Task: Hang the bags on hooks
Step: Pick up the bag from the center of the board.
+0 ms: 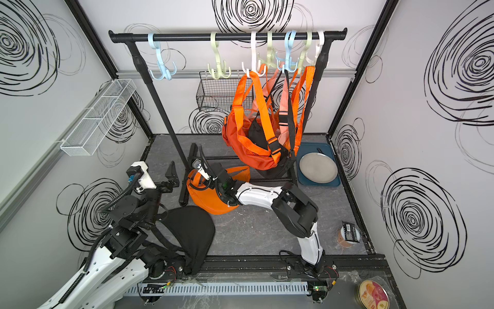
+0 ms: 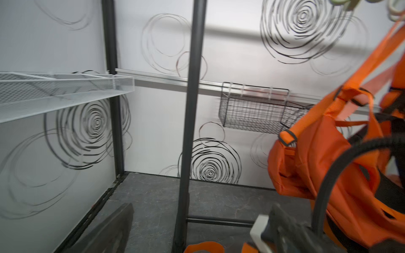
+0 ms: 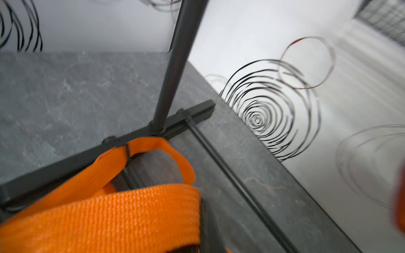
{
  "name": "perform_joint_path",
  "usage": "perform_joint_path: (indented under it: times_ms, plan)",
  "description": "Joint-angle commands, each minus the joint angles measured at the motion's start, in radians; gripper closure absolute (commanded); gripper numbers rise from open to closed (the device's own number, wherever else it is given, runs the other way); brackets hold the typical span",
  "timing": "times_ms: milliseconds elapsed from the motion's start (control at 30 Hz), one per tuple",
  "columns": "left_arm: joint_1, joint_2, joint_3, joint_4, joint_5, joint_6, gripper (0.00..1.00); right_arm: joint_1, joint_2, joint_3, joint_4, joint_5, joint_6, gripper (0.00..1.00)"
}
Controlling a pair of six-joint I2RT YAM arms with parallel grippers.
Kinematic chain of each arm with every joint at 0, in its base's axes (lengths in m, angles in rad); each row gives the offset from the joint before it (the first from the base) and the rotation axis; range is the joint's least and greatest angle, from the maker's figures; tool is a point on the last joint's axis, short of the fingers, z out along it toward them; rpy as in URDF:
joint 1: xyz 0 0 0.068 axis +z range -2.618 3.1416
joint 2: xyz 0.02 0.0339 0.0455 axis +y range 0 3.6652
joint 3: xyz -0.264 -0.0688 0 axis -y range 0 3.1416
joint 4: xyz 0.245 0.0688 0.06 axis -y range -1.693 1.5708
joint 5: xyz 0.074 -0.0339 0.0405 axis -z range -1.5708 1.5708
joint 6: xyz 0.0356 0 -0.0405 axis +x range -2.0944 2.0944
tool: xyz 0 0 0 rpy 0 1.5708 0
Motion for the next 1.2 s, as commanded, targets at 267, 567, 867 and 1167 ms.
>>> perform_joint_path:
  times_ms: [267,567,867,1167]
  plan:
    - [-0.042,0.051,0.0,0.069,0.423,0.044,0.01,-0.019,-0.197,0.185,-0.264,0.081,0.093,1.0]
    - [-0.018,0.17,0.045,0.037,0.32,0.048,0.02,0.024,-0.329,0.216,-0.337,0.042,0.095,1.0]
    - [0.008,0.173,0.071,0.003,0.256,0.093,0.27,0.057,-0.442,0.227,-0.382,-0.015,0.07,1.0]
    - [-0.035,0.124,0.056,-0.001,0.372,0.119,0.6,0.052,-0.443,0.278,-0.426,0.048,0.043,1.0]
